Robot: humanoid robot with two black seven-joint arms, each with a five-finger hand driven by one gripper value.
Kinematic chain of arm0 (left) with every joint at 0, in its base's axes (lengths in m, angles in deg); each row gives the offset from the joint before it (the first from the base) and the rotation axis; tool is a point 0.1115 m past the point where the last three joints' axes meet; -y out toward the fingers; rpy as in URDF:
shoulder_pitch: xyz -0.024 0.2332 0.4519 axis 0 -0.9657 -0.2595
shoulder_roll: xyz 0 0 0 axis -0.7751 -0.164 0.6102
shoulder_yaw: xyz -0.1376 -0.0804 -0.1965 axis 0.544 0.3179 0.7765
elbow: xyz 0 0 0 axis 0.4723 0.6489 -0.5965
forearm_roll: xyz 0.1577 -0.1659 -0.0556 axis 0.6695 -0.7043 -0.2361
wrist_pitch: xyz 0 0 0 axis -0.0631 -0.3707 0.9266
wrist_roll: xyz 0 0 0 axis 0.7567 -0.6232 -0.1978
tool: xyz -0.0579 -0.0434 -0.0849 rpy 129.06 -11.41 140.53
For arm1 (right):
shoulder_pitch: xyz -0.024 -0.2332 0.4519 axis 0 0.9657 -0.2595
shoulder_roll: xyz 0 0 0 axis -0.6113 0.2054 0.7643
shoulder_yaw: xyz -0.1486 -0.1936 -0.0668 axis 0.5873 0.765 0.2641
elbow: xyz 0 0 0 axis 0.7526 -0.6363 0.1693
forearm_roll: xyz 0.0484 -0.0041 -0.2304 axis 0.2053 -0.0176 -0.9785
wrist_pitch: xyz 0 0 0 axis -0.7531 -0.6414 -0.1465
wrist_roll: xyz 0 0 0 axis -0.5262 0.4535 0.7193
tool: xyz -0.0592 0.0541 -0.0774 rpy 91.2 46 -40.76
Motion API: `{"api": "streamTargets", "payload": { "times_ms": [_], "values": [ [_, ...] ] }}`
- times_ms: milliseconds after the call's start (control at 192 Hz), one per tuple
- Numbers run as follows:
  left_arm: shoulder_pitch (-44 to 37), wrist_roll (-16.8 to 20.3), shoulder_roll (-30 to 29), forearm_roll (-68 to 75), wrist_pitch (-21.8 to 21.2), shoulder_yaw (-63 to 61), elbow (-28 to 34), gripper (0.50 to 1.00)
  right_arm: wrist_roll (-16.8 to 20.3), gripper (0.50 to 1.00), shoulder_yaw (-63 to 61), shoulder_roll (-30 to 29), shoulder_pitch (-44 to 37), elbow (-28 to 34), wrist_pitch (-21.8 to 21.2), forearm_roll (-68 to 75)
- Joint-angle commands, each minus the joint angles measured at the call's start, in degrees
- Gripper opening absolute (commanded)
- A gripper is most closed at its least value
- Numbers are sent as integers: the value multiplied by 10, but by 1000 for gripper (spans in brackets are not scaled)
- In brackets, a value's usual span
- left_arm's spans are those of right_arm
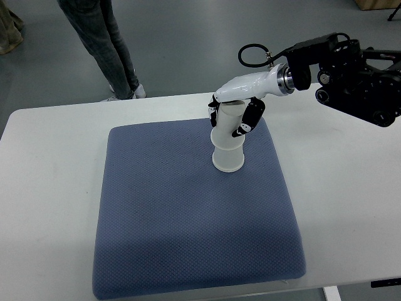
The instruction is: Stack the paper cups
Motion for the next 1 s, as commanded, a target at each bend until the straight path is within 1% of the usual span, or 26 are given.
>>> {"api": "streamTargets", "payload": {
  "times_ms": [0, 89, 125, 162, 386, 620, 839, 996],
  "values": [
    [0, 0, 0, -1, 0, 0, 0, 1000, 0, 860, -1, 1, 0, 0, 0, 2],
    [0, 0, 0, 0, 0, 0, 0, 1000, 0, 862, -1, 2, 0, 0, 0, 3],
    [0, 0, 0, 0, -1, 0, 0, 1000, 0, 874, -1, 2, 0, 1, -2, 3],
    [0, 0, 0, 0, 0, 0, 0, 1000, 0, 897, -1, 3, 0, 1, -4, 3],
    [0, 0, 0, 0, 0, 0, 0, 1000, -1, 901, -3, 6, 0, 1, -4, 4],
    [0, 0, 0, -1, 0, 0, 0, 1000, 3, 901, -66, 13, 10, 0, -9, 8],
    [0, 0, 0, 0, -1, 0, 0, 1000, 6, 901, -89, 42, 24, -1, -6, 105],
    [0, 0, 0, -1, 0, 0, 0, 1000, 6, 901, -101, 52, 25, -2, -2, 226]
  ]
}}
